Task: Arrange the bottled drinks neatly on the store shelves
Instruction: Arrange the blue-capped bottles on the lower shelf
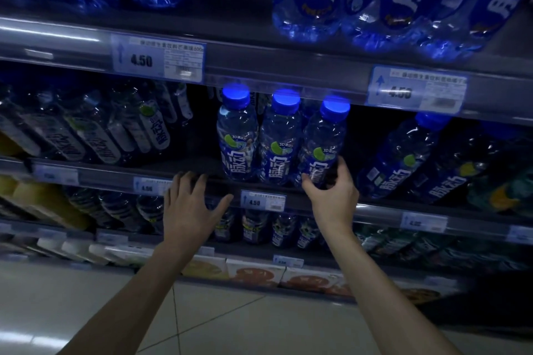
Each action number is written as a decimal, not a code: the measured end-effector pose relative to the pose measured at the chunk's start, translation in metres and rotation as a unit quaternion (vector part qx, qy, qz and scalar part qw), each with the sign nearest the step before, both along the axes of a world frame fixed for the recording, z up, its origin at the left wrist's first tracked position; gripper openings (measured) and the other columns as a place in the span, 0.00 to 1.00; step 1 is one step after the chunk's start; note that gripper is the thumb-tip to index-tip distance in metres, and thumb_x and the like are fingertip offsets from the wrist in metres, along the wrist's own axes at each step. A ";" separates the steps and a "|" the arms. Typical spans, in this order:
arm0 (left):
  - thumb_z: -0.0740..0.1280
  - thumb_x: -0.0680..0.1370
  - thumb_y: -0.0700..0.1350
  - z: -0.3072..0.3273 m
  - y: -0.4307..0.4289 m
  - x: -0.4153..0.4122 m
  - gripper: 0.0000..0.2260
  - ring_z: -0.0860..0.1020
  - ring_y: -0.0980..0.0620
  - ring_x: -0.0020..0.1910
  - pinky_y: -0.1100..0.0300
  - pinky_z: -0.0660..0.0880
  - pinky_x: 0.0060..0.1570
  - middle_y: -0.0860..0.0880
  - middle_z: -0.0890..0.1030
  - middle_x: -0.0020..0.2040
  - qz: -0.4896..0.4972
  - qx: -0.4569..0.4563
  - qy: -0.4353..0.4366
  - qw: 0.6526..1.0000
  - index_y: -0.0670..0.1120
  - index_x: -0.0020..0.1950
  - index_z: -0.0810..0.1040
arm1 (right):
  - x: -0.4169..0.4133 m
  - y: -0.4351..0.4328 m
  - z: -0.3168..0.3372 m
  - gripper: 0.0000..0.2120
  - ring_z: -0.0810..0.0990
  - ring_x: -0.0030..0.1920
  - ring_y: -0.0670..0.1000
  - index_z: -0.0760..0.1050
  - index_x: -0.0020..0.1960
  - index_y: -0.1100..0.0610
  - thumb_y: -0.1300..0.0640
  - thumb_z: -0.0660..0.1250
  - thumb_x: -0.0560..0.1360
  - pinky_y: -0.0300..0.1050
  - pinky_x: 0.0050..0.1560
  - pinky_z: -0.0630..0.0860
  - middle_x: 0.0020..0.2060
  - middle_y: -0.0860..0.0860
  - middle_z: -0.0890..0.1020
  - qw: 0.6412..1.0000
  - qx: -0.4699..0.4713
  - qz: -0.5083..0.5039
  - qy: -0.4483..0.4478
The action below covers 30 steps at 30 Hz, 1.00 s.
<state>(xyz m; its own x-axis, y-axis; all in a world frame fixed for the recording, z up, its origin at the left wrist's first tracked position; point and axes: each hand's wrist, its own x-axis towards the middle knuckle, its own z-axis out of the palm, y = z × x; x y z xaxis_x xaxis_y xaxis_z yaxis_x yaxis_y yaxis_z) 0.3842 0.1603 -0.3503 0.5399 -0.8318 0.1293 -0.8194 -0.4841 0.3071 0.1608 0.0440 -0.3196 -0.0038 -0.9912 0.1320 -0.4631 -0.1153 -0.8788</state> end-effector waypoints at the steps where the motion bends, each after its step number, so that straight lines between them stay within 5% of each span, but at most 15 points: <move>1: 0.58 0.74 0.69 -0.001 0.001 0.000 0.35 0.59 0.42 0.74 0.41 0.60 0.70 0.43 0.67 0.71 -0.002 0.000 -0.004 1.000 0.45 0.71 0.69 | 0.000 -0.001 0.000 0.35 0.77 0.59 0.54 0.65 0.72 0.53 0.46 0.74 0.70 0.57 0.58 0.76 0.59 0.52 0.79 1.000 0.002 0.002 0.001; 6: 0.57 0.73 0.69 0.002 0.001 0.002 0.36 0.58 0.43 0.74 0.42 0.59 0.71 0.43 0.67 0.71 0.001 0.005 -0.003 1.000 0.46 0.71 0.69 | -0.005 0.001 0.001 0.36 0.72 0.65 0.50 0.63 0.74 0.52 0.45 0.73 0.71 0.53 0.64 0.72 0.66 0.48 0.74 1.000 0.012 0.017 -0.012; 10: 0.56 0.72 0.71 0.005 0.000 -0.001 0.38 0.56 0.43 0.74 0.43 0.56 0.71 0.43 0.64 0.73 0.005 0.020 0.002 1.000 0.46 0.73 0.66 | -0.029 0.007 0.001 0.25 0.72 0.57 0.44 0.68 0.67 0.49 0.46 0.70 0.74 0.43 0.56 0.73 0.57 0.43 0.72 0.997 -0.054 -0.054 -0.015; 15: 0.56 0.72 0.71 0.007 -0.004 -0.012 0.39 0.55 0.43 0.75 0.42 0.56 0.71 0.42 0.63 0.73 -0.003 0.023 0.007 1.000 0.46 0.74 0.65 | -0.082 -0.006 0.001 0.29 0.70 0.63 0.53 0.63 0.69 0.55 0.51 0.72 0.73 0.53 0.61 0.72 0.64 0.52 0.67 0.975 -0.081 -0.208 -0.022; 19: 0.57 0.73 0.70 0.006 -0.003 -0.016 0.37 0.55 0.43 0.75 0.42 0.56 0.71 0.43 0.64 0.73 -0.003 0.020 0.008 1.000 0.47 0.73 0.66 | -0.098 -0.029 0.000 0.39 0.66 0.70 0.55 0.58 0.75 0.53 0.46 0.73 0.72 0.53 0.67 0.67 0.71 0.53 0.66 0.986 0.027 -0.162 -0.013; 23: 0.56 0.72 0.71 0.006 -0.001 -0.012 0.38 0.58 0.42 0.74 0.42 0.58 0.70 0.43 0.66 0.71 -0.014 0.014 -0.012 1.000 0.46 0.71 0.68 | -0.098 -0.037 -0.005 0.27 0.75 0.59 0.51 0.68 0.67 0.52 0.47 0.72 0.72 0.48 0.57 0.72 0.58 0.48 0.76 0.991 0.025 -0.129 -0.036; 30: 0.54 0.71 0.72 0.007 -0.001 -0.016 0.39 0.56 0.42 0.75 0.42 0.56 0.71 0.42 0.65 0.72 -0.009 0.022 -0.012 1.000 0.46 0.72 0.67 | -0.076 -0.028 -0.006 0.24 0.78 0.53 0.51 0.72 0.62 0.51 0.46 0.74 0.70 0.49 0.51 0.76 0.53 0.49 0.80 0.995 0.014 -0.097 -0.022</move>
<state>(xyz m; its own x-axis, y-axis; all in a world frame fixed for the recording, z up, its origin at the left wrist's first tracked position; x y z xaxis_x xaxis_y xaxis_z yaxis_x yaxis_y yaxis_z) 0.3682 0.1596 -0.3436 0.5222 -0.8463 0.1051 -0.8347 -0.4820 0.2664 0.0844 0.0164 -0.3256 -0.2002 -0.9746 0.0999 -0.4348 -0.0030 -0.9005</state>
